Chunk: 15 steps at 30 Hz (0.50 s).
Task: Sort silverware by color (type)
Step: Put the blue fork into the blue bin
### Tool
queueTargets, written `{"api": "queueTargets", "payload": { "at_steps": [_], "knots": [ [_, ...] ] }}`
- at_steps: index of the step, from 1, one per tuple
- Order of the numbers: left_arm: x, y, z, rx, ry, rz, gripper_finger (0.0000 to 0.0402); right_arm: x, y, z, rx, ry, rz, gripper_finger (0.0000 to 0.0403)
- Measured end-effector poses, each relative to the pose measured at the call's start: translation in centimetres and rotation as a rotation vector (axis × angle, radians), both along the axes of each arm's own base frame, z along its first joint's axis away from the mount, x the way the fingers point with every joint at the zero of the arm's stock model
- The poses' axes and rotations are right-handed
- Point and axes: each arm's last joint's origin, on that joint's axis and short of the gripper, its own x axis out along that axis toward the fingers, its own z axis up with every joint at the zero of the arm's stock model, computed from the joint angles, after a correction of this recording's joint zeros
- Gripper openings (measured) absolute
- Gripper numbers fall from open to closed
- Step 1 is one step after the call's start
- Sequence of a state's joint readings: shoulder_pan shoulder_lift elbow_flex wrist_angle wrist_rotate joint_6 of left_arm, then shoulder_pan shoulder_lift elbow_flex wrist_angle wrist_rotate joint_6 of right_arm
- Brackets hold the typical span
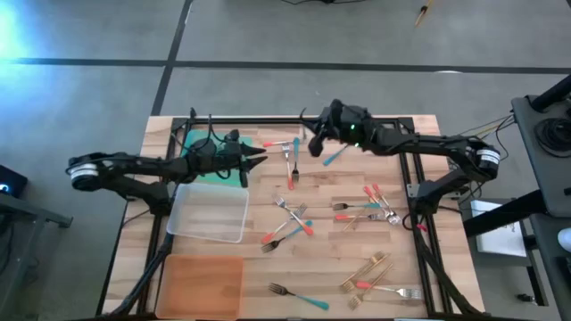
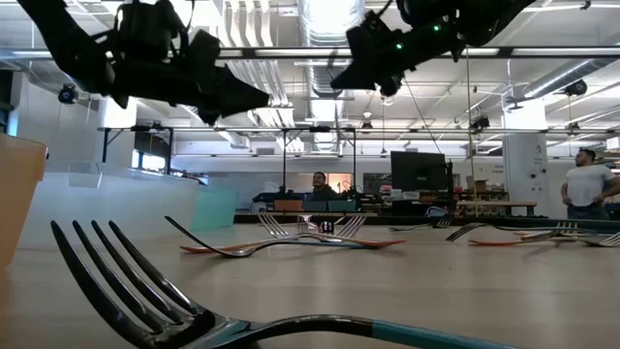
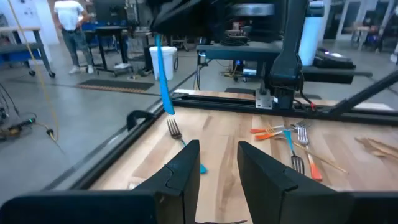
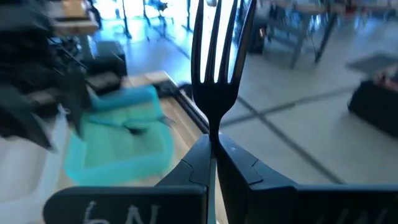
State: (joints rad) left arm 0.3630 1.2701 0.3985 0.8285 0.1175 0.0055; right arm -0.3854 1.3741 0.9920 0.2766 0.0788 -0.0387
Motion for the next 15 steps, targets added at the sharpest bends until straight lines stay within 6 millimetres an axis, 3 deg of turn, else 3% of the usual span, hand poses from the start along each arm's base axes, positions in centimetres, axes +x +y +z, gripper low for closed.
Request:
{"api": "queueTargets", "payload": {
  "at_steps": [6,15],
  "knots": [
    [1.4,0.8,-0.7,-0.038,-0.028,0.105,0.0091,2.5,1.6,-1.7,-0.060,-0.003,-0.020,0.0009],
    [2.8,1.5,0.2,-0.026,-0.037,0.128,0.0129,3.9,1.6,-3.3,-0.040,-0.046,-0.011,0.0009]
  ]
}}
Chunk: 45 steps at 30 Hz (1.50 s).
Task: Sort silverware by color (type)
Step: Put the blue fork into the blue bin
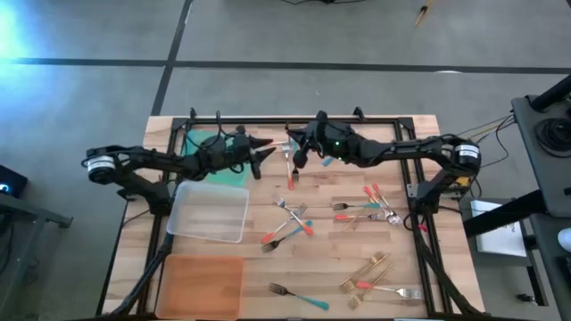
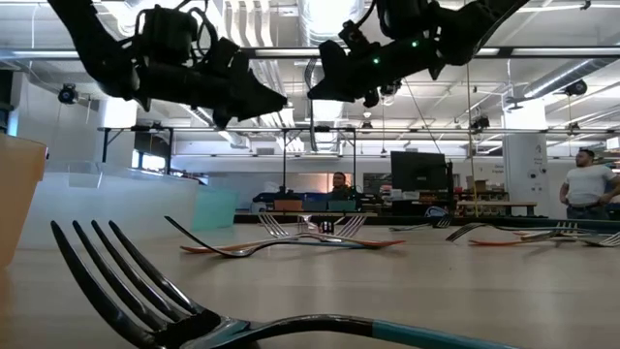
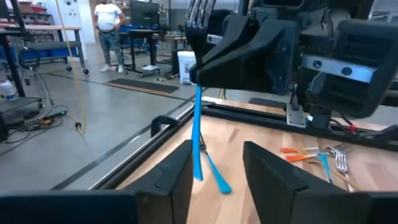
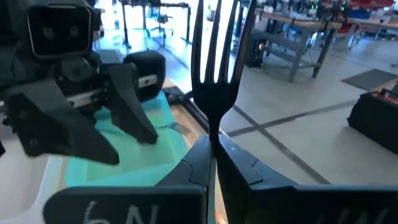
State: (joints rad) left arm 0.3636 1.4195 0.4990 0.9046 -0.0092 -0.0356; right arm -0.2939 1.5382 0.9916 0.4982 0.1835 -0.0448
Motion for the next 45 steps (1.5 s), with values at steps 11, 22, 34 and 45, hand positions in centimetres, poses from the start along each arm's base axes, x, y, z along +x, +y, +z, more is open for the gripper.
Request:
{"api": "queueTargets", "payload": {
  "at_steps": [11,22,34,45],
  "knots": [
    [1.1,0.5,0.3,0.029,0.085,0.011,0.0192,2.1,0.7,0.2,-0.064,-0.033,0.037,0.0009],
    [1.0,0.7,0.1,0.021,0.098,0.037,0.0194,4.9,1.8,1.0,-0.154,-0.027,0.088,0.0009],
    [0.9,0.6,-0.6,-0.009,0.166,0.038,0.0169,5.1,1.8,1.4,-0.165,-0.027,0.084,0.0009],
    [0.8,0.7,-0.6,0.009,0.175,0.072,0.0109,5.0,1.7,0.9,-0.167,0.029,0.041,0.0009]
  ]
}}
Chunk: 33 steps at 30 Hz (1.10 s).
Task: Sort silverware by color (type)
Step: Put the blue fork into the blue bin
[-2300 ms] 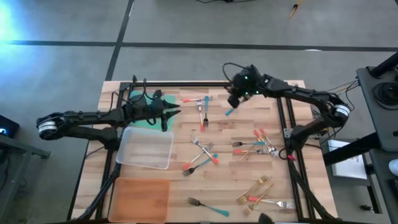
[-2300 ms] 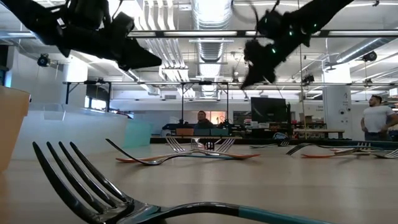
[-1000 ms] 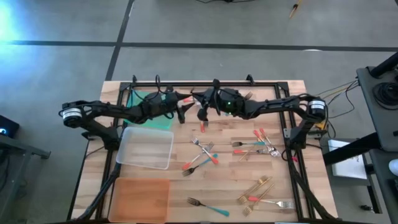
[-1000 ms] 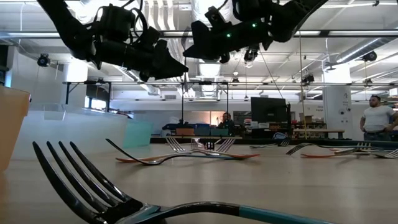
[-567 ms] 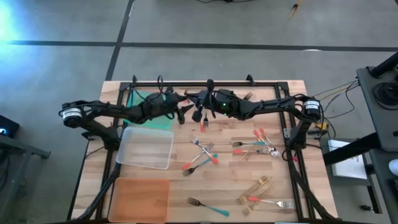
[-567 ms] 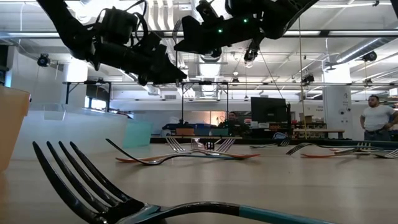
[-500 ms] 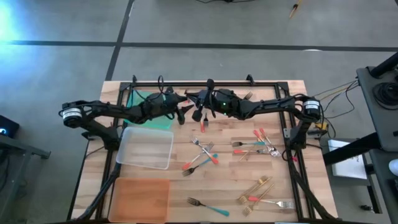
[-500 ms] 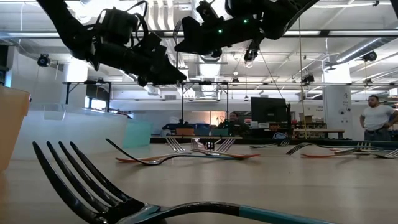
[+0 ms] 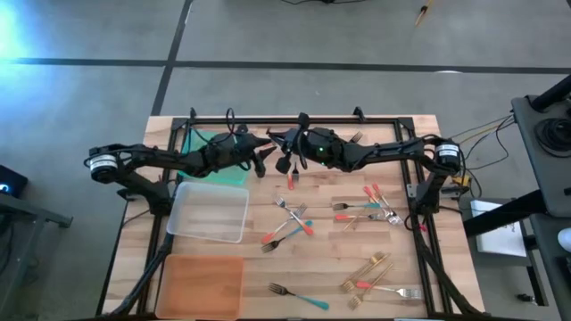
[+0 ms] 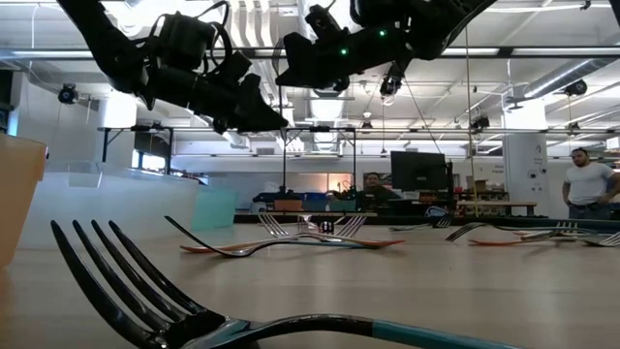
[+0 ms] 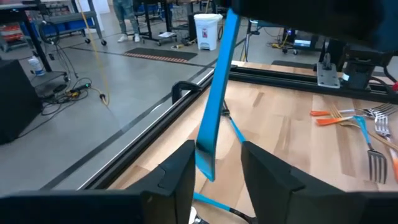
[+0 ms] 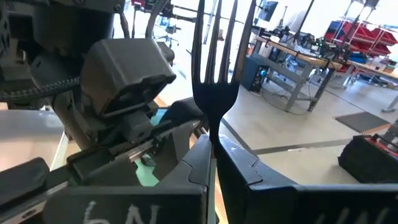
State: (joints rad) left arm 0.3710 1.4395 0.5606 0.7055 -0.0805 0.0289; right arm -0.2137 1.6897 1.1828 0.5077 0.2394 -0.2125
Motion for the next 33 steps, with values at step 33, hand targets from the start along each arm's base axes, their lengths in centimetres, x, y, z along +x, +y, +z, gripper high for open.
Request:
{"api": "queueTargets", "payload": {
  "at_steps": [33],
  "knots": [
    [-0.03,0.12,0.09,0.010,0.002,0.014,0.0001,0.13,0.83,-0.02,0.019,0.002,0.018,0.0026]
  ]
}}
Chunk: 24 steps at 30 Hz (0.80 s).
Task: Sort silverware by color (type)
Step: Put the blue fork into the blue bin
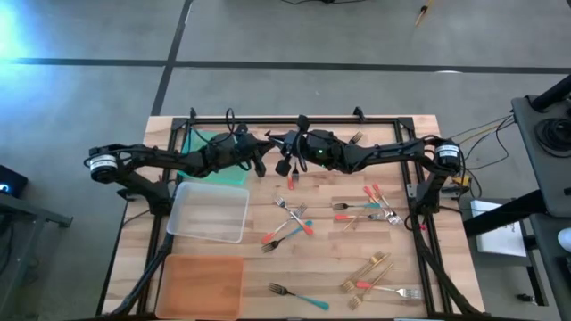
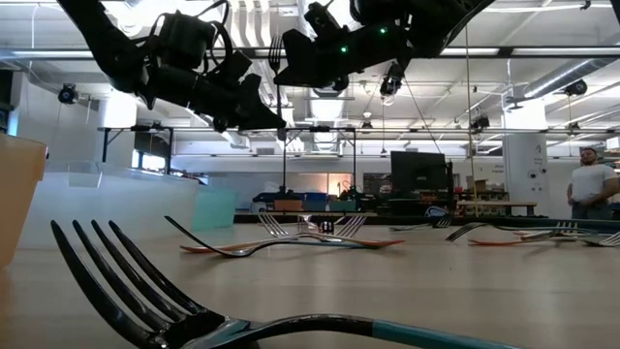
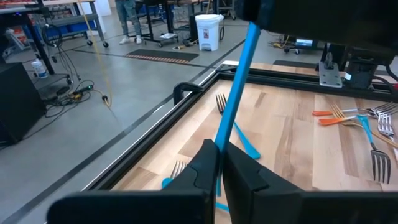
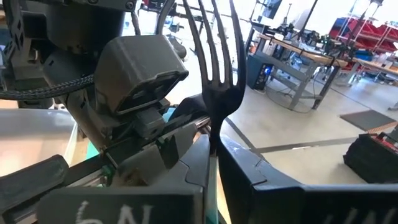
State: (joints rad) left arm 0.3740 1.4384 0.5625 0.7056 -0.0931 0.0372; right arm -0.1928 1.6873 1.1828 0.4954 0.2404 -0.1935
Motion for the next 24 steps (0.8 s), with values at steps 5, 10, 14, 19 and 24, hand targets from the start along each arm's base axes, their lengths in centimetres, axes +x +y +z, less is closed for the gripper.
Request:
{"api": "queueTargets", "payload": {
  "at_steps": [5,10,14,19,24],
  "knots": [
    [-0.1,0.1,-0.1,-0.008,0.011,0.015,0.0000,-0.6,0.1,0.3,0.028,0.050,0.001,0.0073],
    [-1.5,0.4,-0.1,0.006,0.164,0.111,0.0000,-1.5,0.3,0.2,0.069,0.164,-0.003,0.0115],
    [-4.5,0.0,-0.3,0.009,0.446,0.329,0.0000,-2.7,0.5,-0.1,0.155,0.285,-0.022,0.0128],
    [-8.7,-1.1,0.2,-0.008,0.666,0.578,0.0000,-3.3,0.6,-0.8,0.195,0.372,-0.036,0.0124],
    [-11.0,-2.0,0.2,-0.096,0.729,0.654,0.0000,-3.2,0.6,-1.3,0.190,0.393,-0.034,0.0113]
  ]
}}
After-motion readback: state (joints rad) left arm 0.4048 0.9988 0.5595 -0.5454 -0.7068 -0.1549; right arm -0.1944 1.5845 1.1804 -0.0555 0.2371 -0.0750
